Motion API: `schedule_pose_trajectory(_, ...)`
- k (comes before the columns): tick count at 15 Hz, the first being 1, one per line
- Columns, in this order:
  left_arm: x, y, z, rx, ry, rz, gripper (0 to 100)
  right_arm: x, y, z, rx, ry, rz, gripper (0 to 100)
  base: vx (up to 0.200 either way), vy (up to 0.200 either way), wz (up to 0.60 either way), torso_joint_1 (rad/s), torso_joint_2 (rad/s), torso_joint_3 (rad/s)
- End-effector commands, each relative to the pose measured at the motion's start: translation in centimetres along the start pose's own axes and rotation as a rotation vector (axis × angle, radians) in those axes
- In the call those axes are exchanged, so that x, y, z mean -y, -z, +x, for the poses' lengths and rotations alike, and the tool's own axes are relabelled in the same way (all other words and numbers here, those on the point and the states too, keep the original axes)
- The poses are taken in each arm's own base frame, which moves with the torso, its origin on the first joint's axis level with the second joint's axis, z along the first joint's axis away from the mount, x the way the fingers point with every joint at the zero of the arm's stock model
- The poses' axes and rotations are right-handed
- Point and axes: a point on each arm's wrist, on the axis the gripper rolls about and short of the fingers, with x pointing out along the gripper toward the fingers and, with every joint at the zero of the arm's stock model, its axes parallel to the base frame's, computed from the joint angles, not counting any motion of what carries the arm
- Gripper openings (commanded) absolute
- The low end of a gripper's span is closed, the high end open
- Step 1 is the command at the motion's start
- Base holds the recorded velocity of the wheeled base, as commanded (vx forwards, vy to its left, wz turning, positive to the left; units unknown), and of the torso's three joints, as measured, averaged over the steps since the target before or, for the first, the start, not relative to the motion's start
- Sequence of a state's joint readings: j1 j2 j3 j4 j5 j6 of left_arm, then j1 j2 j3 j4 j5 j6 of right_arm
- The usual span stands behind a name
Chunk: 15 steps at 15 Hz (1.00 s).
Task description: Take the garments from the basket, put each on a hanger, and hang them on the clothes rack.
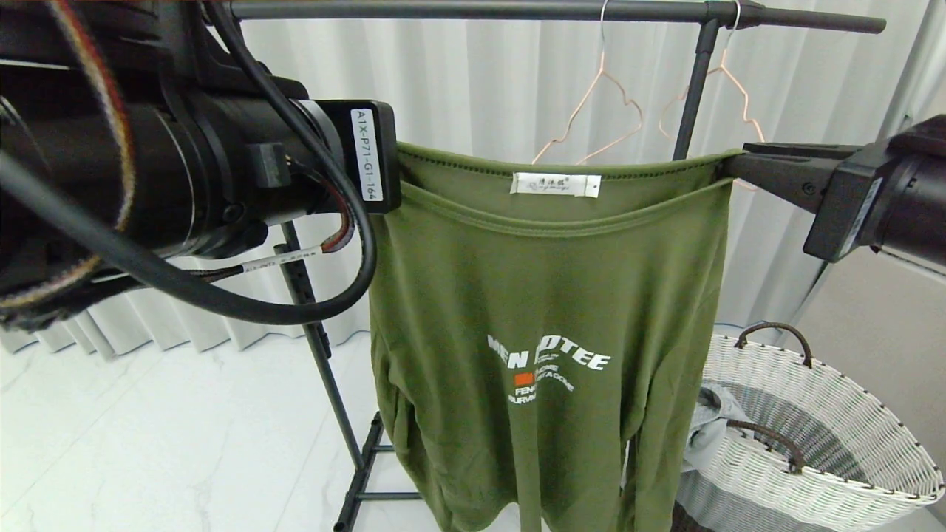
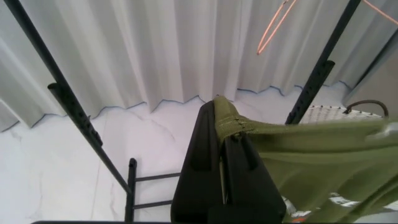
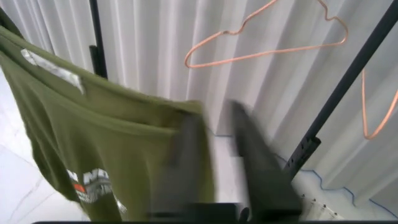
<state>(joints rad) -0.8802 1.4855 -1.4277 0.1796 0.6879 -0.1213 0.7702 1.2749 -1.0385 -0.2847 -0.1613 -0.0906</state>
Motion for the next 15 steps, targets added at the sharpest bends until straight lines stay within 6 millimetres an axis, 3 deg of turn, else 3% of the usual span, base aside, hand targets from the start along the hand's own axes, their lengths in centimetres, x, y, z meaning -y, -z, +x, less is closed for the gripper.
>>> schedule_pose_trajectory(1, 0.0, 0.1, 0.1, -0.003, -0.002, 0.002, 0, 0.1, 0.3, -0.6, -0.004, 0.0, -0.002, 100, 0.0, 0.0, 0.0, 0.0, 0.0, 0.0)
schedule_pose_trajectory(7, -1.7, -0.2, 0.9, -0.001, -0.08, -0.01, 0, 0.8, 3.7, -7.2, -0.02, -0.028, -0.118, 100, 0.0, 0.0, 0.0, 0.0, 0.0, 0.0)
schedule_pose_trajectory(11, -2.4, 0.6, 0.4, -0.018, -0.09, 0.011, 0, 2.2, 5.2, -9.5, -0.105, 0.066, -0.14, 100, 0.0, 0.0, 0.0, 0.0, 0.0, 0.0)
schedule_pose_trajectory(15, -7.3, 1.8, -1.8, -0.035, -0.091, 0.099, 0, 4.9, 6.6, -10.6, -0.265, 0.323, -0.14, 100, 0.0, 0.0, 0.0, 0.0, 0.0, 0.0)
